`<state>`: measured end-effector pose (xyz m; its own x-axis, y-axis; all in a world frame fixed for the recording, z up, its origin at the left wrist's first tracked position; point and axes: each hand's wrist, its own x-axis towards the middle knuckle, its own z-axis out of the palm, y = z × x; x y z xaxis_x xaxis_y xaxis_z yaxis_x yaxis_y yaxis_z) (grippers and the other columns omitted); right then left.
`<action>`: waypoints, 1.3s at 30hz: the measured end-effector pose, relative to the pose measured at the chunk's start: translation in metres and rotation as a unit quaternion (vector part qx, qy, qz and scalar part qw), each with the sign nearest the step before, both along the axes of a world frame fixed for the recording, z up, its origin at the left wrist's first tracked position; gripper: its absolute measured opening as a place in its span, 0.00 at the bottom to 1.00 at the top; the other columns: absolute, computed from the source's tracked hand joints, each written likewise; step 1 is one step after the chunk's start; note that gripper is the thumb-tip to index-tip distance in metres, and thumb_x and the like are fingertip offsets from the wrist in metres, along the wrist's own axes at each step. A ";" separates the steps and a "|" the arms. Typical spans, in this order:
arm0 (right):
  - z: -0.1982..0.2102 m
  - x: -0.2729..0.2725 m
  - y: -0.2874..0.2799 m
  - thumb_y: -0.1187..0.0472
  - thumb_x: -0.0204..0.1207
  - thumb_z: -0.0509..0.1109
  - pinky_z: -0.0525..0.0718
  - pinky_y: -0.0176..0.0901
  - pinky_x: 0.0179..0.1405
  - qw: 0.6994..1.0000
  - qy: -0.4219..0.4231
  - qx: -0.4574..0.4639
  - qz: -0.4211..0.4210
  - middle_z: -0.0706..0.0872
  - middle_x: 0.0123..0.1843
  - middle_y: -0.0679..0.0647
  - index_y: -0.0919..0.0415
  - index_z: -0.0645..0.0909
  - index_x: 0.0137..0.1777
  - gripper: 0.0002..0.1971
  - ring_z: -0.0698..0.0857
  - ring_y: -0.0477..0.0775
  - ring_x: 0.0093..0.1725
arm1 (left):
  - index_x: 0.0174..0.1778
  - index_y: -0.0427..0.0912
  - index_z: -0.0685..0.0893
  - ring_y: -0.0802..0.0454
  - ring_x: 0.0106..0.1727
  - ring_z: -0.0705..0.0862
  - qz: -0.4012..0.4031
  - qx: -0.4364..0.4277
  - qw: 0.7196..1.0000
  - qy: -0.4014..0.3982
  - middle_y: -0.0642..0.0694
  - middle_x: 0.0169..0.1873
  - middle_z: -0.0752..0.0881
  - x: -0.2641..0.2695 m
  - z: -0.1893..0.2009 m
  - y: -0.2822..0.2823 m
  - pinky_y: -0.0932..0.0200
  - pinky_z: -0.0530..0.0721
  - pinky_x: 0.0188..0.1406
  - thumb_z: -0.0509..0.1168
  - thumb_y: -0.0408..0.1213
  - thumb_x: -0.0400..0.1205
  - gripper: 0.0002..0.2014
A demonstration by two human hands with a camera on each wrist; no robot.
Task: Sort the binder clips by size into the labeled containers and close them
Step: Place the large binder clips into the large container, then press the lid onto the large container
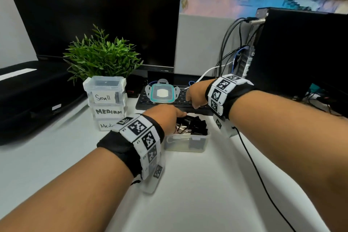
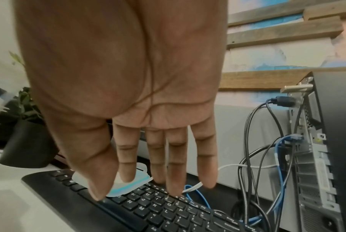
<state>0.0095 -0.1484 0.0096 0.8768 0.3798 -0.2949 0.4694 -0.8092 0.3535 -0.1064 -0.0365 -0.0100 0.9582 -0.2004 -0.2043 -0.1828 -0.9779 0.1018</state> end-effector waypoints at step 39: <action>-0.037 0.012 0.026 0.61 0.73 0.67 0.74 0.42 0.41 0.989 -0.070 0.125 0.046 0.78 0.48 0.58 0.61 0.80 0.46 0.05 0.80 0.59 0.46 | 0.81 0.61 0.55 0.44 0.73 0.69 -0.006 0.039 0.999 0.008 0.40 0.74 0.66 0.007 -0.002 0.021 0.53 0.72 0.67 0.57 0.33 0.86 0.31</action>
